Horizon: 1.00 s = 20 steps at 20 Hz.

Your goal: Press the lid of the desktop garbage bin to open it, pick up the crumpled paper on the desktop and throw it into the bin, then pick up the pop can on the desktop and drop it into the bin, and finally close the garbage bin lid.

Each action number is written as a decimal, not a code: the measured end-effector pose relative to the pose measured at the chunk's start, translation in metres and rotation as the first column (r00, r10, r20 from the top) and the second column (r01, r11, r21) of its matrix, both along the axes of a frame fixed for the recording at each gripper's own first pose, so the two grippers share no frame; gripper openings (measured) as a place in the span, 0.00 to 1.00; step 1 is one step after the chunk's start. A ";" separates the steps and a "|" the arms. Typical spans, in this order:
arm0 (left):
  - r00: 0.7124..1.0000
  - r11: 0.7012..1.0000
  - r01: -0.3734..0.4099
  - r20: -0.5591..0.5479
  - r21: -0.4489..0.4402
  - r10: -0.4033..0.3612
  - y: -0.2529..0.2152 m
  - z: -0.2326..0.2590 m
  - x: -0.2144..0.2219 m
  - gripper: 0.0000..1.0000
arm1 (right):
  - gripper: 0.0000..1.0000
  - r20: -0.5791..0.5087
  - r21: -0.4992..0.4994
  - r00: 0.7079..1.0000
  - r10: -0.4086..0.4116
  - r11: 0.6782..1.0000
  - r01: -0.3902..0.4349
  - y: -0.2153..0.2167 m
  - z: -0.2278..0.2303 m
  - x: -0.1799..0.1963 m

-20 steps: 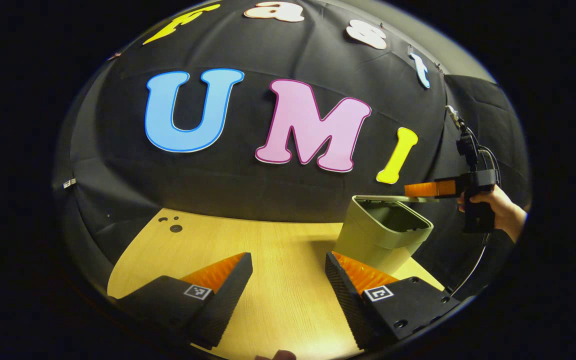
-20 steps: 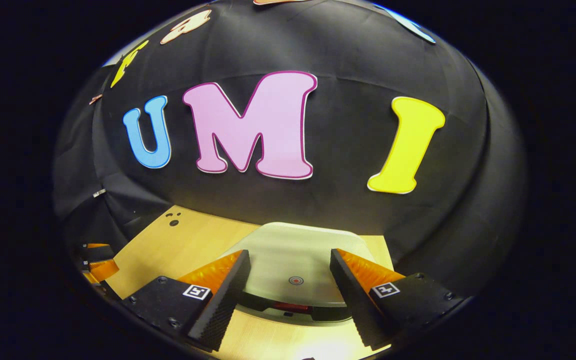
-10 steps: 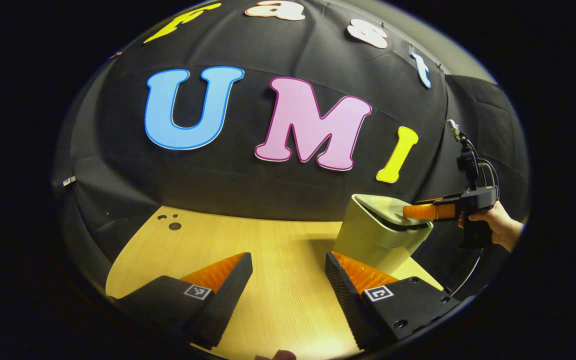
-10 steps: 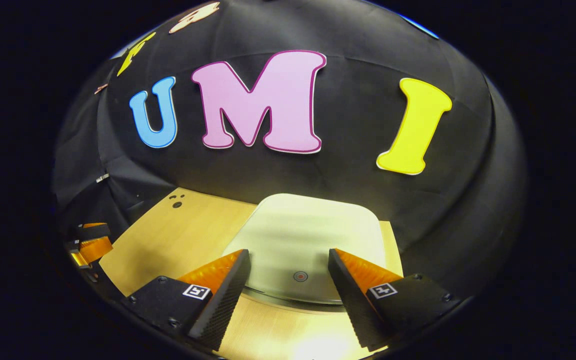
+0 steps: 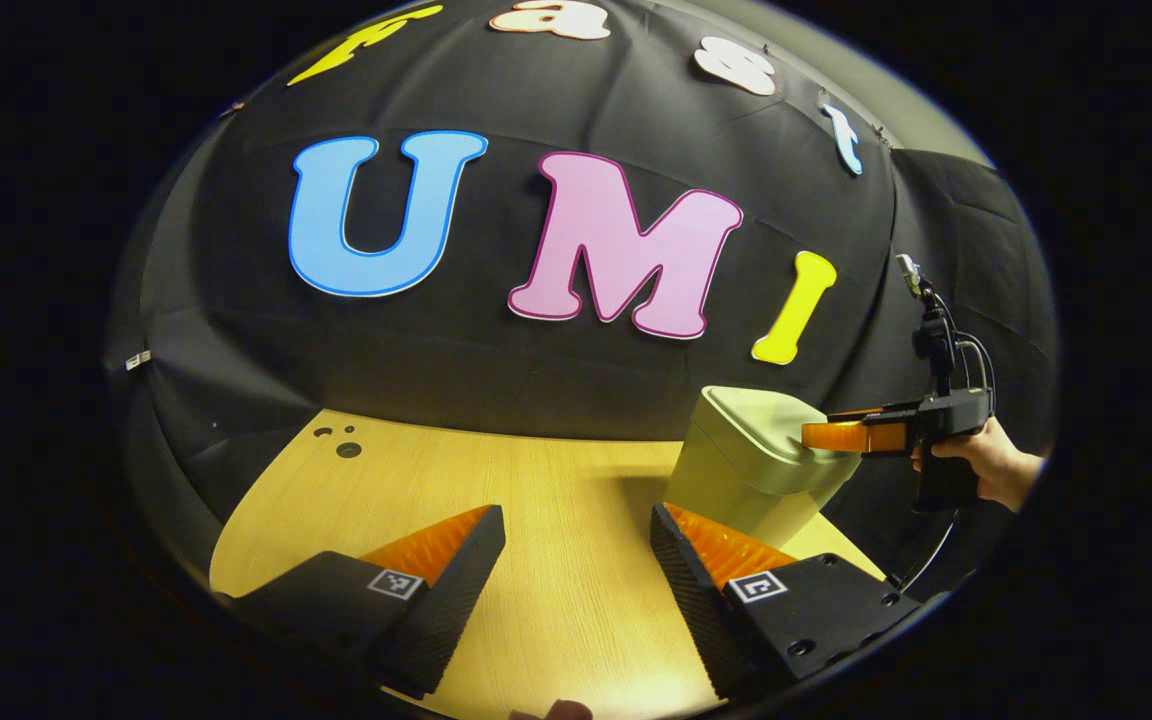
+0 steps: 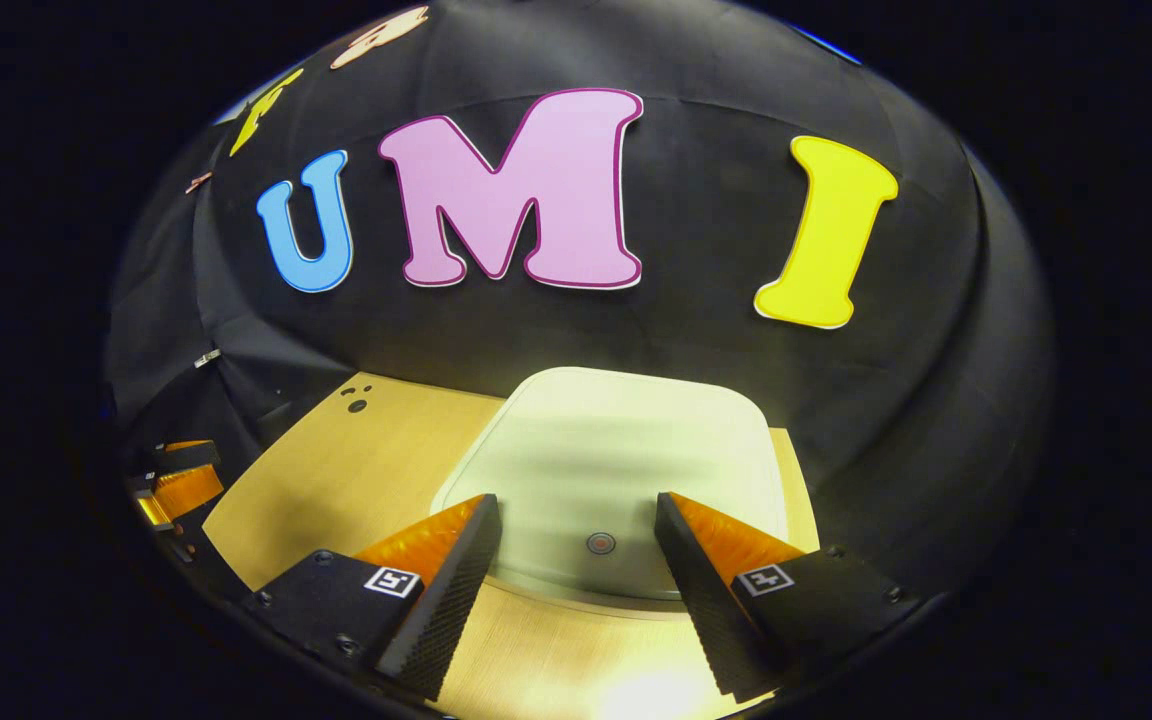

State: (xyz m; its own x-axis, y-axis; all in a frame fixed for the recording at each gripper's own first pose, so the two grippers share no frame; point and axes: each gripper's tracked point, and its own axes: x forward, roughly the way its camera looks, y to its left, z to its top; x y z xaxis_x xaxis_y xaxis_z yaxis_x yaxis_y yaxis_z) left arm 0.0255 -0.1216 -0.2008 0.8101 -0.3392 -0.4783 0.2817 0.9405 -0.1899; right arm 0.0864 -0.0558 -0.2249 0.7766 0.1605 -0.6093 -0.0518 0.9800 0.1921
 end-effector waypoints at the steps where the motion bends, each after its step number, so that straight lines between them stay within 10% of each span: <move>1: 1.000 1.000 -0.002 -0.002 -0.001 0.002 0.000 -0.001 -0.001 0.95 | 0.98 0.004 0.005 1.000 -0.005 1.000 0.005 0.000 0.000 0.000; 20: 0.999 1.000 0.022 0.029 0.020 -0.022 -0.004 0.010 0.001 0.95 | 0.98 0.174 0.057 0.985 0.000 0.998 -0.010 0.011 0.050 -0.010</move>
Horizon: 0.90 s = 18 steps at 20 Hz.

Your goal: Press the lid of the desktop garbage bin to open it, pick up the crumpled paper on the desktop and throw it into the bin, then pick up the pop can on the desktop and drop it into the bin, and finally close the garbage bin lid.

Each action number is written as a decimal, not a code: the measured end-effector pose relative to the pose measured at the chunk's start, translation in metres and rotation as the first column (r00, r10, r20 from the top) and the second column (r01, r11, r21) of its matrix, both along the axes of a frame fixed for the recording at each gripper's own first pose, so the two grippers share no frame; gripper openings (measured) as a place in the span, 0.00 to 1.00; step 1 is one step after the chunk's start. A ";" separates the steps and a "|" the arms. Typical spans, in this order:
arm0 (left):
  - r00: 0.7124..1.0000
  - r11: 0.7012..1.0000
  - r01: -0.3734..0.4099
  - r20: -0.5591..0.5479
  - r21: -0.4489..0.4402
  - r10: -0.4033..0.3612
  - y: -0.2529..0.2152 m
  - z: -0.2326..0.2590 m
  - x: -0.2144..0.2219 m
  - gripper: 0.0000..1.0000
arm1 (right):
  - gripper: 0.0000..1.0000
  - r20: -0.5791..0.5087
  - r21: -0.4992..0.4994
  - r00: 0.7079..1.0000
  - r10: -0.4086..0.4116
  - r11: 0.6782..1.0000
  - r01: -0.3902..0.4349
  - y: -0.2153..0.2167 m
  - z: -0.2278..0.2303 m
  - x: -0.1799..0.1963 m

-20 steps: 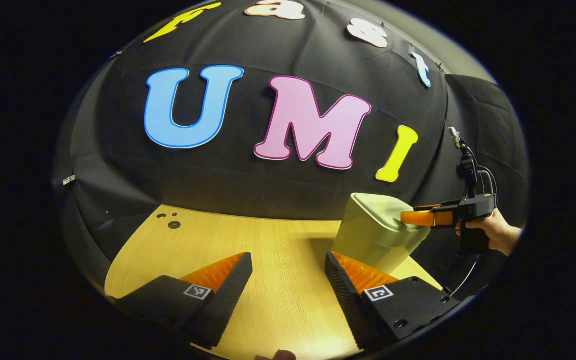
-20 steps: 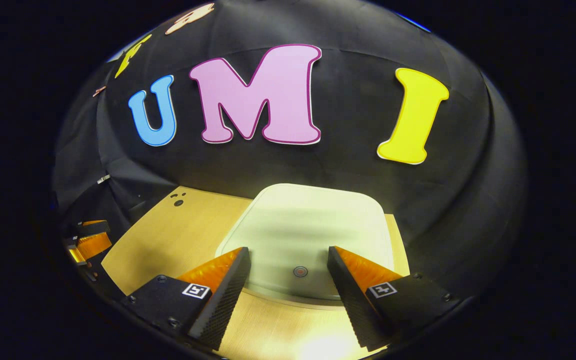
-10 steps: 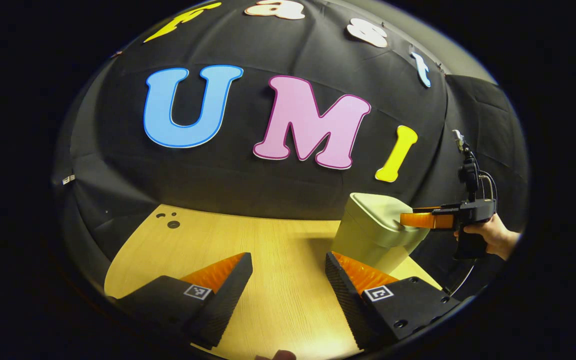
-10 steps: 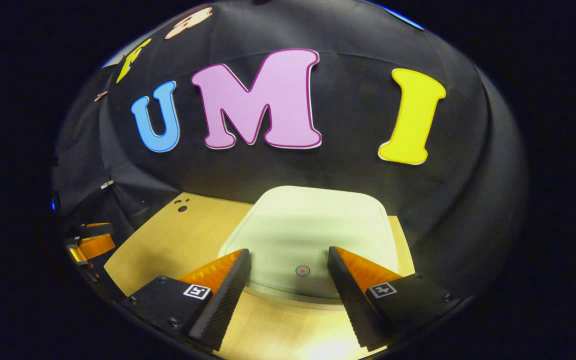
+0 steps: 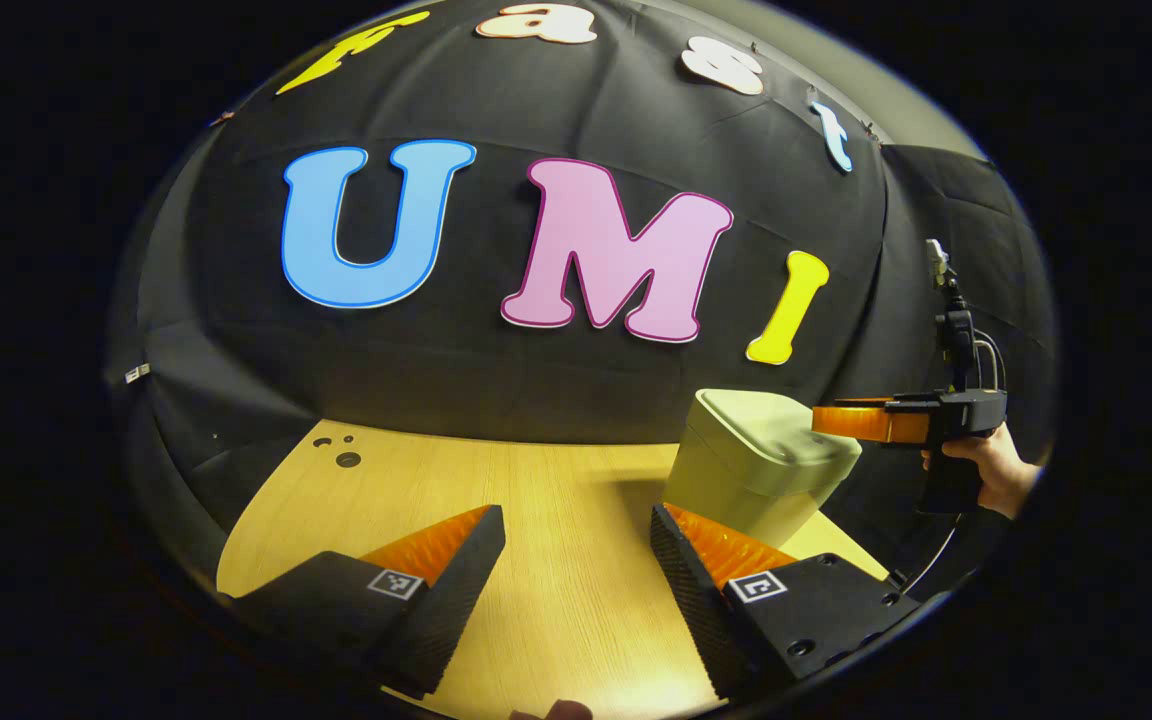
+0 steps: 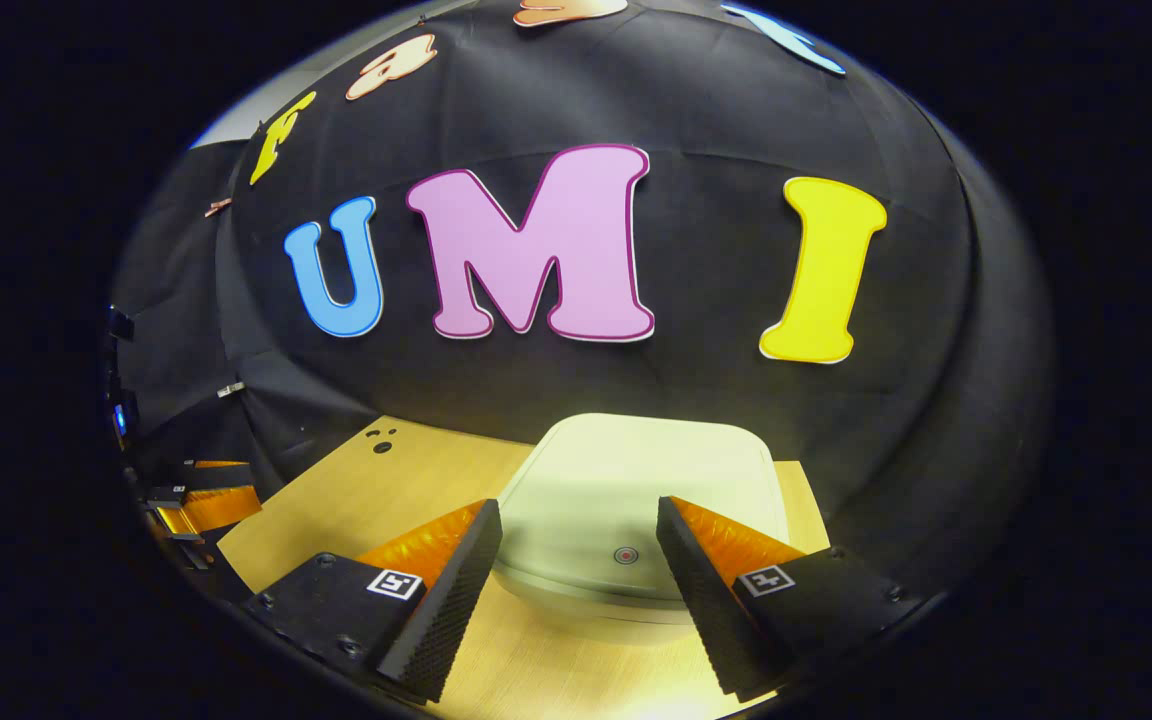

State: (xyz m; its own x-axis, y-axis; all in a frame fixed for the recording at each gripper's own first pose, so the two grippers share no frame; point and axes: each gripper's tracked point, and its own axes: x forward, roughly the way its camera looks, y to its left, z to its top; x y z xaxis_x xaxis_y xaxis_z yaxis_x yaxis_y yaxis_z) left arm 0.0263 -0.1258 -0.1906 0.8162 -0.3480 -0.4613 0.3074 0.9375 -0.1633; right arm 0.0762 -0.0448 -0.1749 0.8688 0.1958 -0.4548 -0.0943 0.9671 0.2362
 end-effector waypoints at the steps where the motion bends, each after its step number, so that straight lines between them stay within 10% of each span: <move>1: 1.000 1.000 0.002 0.003 0.002 -0.002 -0.001 0.001 0.000 0.95 | 0.98 0.008 0.001 1.000 0.000 1.000 0.000 0.002 0.004 -0.005; 18: 0.999 1.000 0.010 0.053 0.017 -0.011 -0.007 0.013 0.001 0.95 | 0.98 0.047 0.042 0.999 -0.011 0.999 0.009 0.024 0.017 -0.074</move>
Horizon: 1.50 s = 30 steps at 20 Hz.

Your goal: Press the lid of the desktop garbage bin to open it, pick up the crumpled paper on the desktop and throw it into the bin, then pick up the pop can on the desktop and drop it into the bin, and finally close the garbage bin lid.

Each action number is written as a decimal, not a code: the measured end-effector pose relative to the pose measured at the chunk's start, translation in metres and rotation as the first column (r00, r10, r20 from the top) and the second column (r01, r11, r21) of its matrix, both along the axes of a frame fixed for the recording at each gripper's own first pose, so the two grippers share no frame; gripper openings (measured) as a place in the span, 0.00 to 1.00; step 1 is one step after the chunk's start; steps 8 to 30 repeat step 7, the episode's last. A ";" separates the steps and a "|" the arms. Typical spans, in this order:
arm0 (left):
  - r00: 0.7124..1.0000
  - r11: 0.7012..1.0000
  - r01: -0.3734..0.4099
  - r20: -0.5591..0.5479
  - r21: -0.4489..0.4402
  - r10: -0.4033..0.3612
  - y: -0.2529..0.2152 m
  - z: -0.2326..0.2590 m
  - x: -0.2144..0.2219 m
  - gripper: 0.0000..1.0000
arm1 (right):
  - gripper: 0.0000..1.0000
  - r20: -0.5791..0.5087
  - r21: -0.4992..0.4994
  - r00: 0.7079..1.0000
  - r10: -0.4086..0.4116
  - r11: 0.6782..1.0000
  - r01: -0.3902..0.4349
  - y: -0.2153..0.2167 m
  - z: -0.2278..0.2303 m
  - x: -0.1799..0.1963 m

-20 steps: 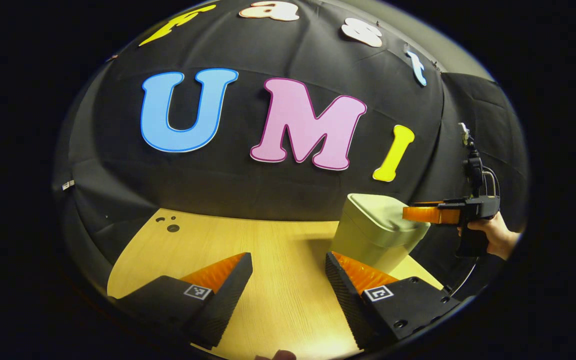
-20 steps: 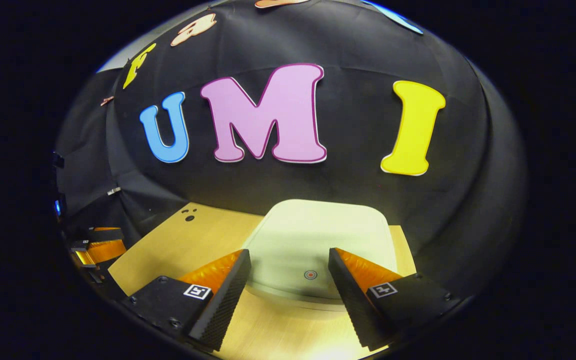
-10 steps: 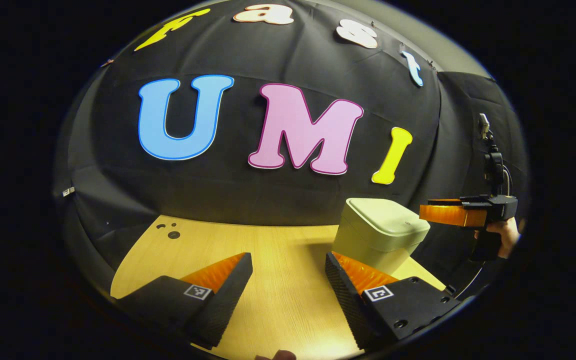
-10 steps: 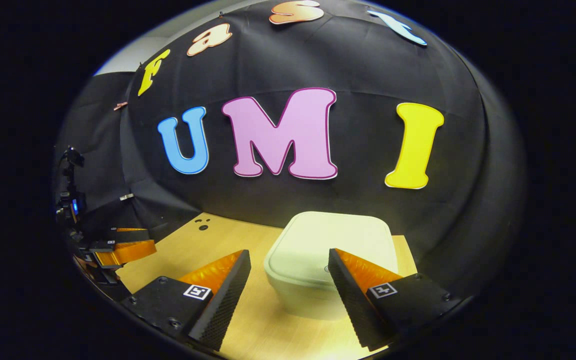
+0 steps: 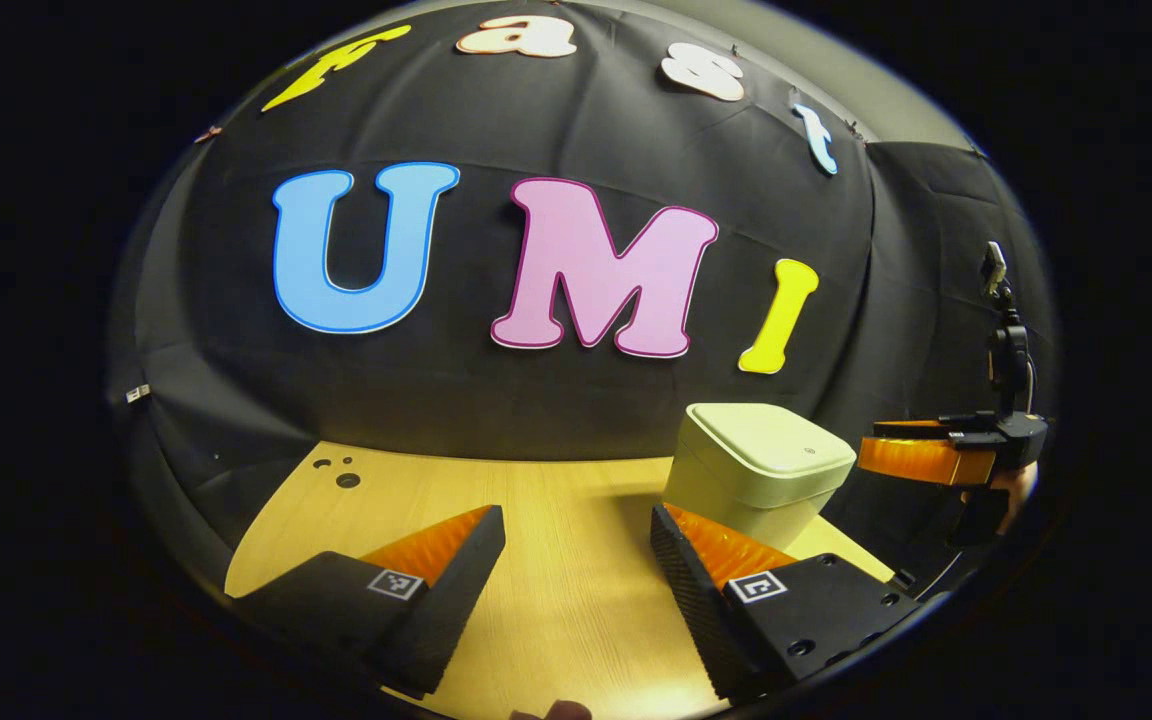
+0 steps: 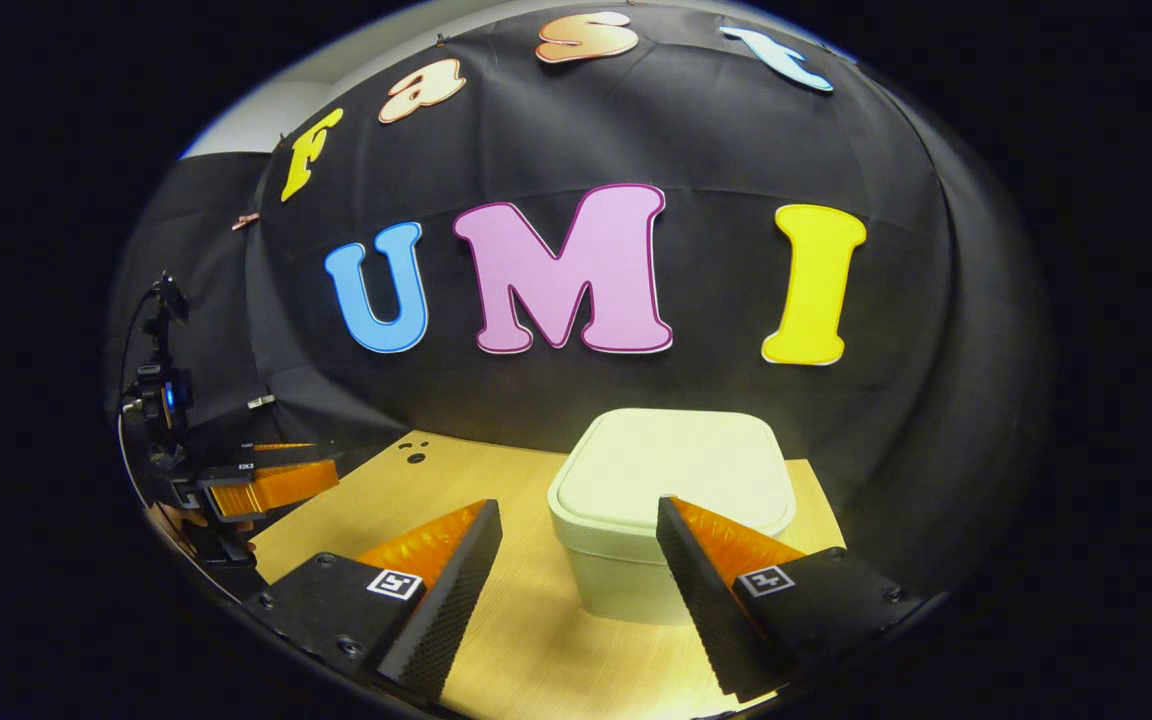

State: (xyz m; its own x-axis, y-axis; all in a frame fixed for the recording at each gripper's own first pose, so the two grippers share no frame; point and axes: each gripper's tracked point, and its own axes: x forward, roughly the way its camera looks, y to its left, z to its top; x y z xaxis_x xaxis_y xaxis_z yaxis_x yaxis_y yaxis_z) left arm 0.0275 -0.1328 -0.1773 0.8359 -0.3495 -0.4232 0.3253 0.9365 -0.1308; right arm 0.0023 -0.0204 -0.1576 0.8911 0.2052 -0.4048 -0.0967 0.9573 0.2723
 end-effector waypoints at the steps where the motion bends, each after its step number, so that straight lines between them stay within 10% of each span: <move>1: 1.000 1.000 -0.002 -0.002 -0.002 0.002 0.000 -0.001 -0.001 0.95 | 0.98 -0.010 -0.001 1.000 -0.005 1.000 0.005 0.000 -0.005 -0.004; 30: 1.000 1.000 0.009 -0.009 -0.002 -0.009 -0.001 -0.003 -0.006 0.95 | 0.98 -0.044 0.001 0.999 -0.021 1.000 0.021 0.000 -0.017 -0.016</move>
